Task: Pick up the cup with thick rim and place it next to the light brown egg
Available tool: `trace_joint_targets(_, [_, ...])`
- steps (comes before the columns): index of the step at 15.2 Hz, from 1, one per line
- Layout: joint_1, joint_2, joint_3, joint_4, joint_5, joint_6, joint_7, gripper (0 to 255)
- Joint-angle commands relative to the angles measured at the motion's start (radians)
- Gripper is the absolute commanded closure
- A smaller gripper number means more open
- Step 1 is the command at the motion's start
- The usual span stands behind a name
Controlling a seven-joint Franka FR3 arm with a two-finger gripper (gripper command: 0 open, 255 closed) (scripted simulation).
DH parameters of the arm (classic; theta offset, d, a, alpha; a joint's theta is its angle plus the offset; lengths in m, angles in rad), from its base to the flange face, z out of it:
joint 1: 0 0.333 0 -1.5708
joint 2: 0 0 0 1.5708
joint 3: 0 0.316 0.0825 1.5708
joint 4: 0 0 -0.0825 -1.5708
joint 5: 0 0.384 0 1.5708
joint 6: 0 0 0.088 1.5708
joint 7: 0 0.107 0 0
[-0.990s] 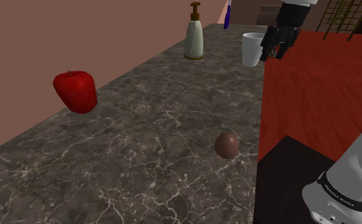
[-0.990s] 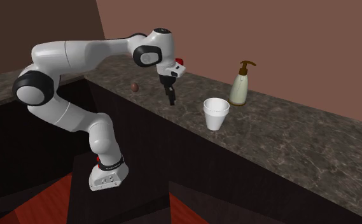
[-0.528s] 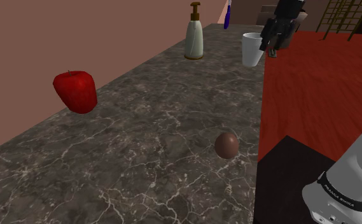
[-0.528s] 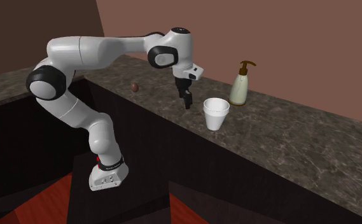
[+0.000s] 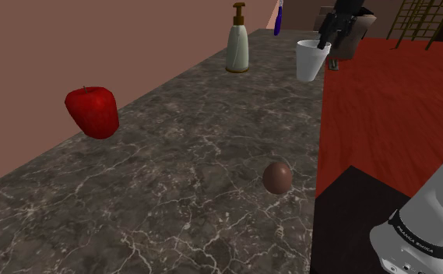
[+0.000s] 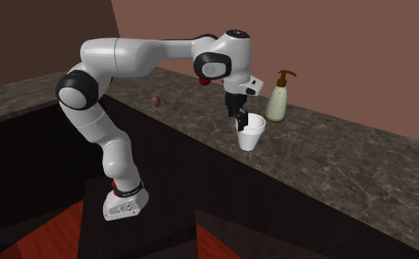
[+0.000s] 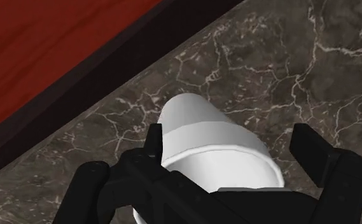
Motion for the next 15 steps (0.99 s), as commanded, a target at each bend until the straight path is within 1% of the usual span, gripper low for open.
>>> trace_joint_targets(1, [-0.004, 0.080, -0.033, 0.091, 0.025, -0.015, -0.048, 0])
trace_joint_targets(6, [-0.042, 0.278, -0.100, 0.325, 0.112, -0.072, -0.167, 0])
trace_joint_targets(13, [-0.036, 0.266, -0.088, 0.218, 0.108, 0.026, -0.166, 0])
trace_joint_targets(15, [-0.035, 0.265, -0.088, 0.210, 0.108, 0.034, -0.166, 0])
